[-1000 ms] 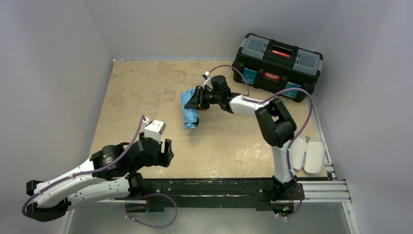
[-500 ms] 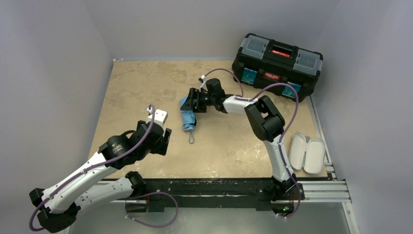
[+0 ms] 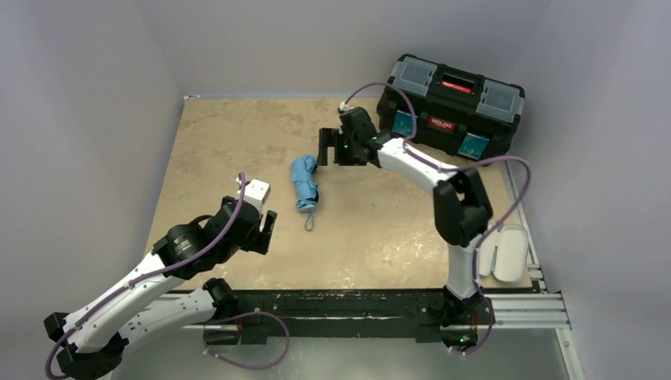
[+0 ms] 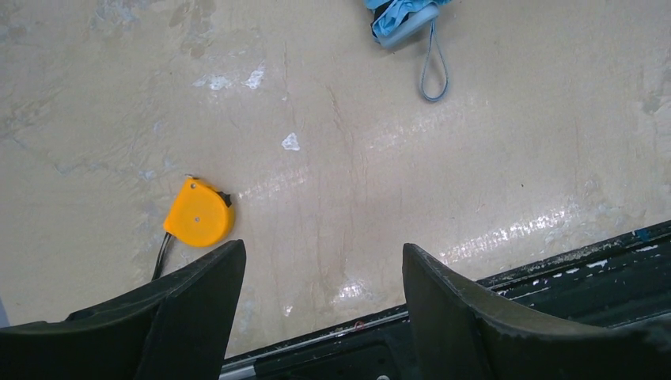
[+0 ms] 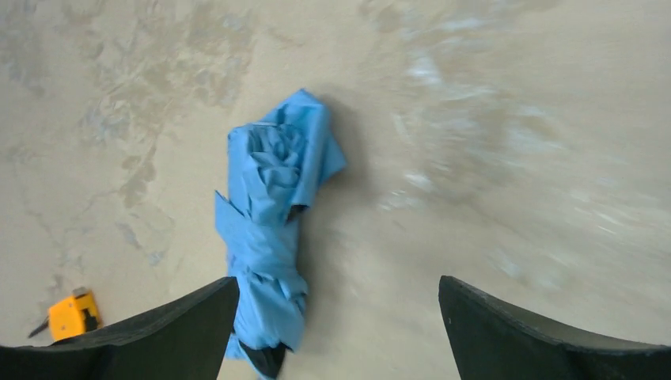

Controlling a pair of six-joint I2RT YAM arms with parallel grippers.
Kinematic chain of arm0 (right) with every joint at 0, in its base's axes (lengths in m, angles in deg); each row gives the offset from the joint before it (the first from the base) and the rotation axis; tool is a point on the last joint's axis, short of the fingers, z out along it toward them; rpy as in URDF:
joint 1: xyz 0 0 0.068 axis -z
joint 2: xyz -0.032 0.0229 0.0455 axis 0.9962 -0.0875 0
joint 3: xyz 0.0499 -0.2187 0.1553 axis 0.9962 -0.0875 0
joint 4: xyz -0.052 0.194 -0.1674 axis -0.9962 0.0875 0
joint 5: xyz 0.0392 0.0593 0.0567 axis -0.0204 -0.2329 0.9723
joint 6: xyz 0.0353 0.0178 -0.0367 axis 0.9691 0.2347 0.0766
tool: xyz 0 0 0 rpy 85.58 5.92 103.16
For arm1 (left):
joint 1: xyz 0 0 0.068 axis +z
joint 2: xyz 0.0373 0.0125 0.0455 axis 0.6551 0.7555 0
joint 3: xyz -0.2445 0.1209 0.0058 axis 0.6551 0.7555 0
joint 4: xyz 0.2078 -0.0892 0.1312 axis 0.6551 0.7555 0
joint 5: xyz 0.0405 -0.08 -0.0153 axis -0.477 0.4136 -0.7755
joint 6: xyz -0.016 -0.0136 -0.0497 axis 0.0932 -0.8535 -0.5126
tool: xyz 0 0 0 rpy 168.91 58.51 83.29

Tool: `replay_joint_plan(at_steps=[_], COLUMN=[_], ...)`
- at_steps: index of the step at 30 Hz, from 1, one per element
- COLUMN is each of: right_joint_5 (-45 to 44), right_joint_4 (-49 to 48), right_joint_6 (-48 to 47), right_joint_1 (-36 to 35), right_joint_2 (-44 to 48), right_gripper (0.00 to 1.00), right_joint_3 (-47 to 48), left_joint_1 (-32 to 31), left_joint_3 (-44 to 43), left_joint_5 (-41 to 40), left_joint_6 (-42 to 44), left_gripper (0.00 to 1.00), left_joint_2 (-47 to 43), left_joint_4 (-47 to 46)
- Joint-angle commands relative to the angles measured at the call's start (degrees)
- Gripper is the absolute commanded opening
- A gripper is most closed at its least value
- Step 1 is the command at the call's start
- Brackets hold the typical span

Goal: Put away the umbrella

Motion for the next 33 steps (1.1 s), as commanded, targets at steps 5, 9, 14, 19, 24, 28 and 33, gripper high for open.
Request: replay_joint_plan(at_steps=[5, 9, 14, 19, 24, 28, 33], right_joint_5=[-40.62, -44.97, -41.02, -41.37, -43.40, -40.86, -34.04], right_joint_4=[18.01, 19.60, 18.14, 14.56, 12.35, 8.93, 4.94], right_joint_6=[5.32, 11.97, 14.38, 15.17, 15.59, 16.66, 18.96], right_joint_1=[0.13, 5.28, 15.64, 25.47, 30.15, 36.17, 41.73], right_joint_2=[32.73, 40.16, 43.99, 47.32, 47.14, 46.36, 39.93], right_gripper=[0.99, 0.99, 0.99, 0.97, 0.97, 0.97, 0.96], right_joint_3=[-21.36, -33.91, -40.49, -46.44, -49.01, -51.16, -52.30], left_joint_1=[0.16, 0.16, 0.01, -0.01, -0.01, -0.01, -0.01], left_joint_3=[-0.11, 0.12, 0.50, 0.29, 0.70, 0.57, 0.59], left_joint_5=[-0.11, 1.55, 3.55, 5.50, 7.96, 8.70, 9.00], left_joint_6=[0.53, 1.02, 1.70, 2.13, 2.90, 3.12, 3.09], left_gripper=[0.72, 0.71, 0.72, 0.71, 0.71, 0.70, 0.70], left_joint_2=[-1.48, -2.37, -2.29, -0.94, -0.07, 0.60, -0.27], left_joint_4=[-1.05, -1.66, -2.49, -3.10, -4.07, -4.13, -4.21])
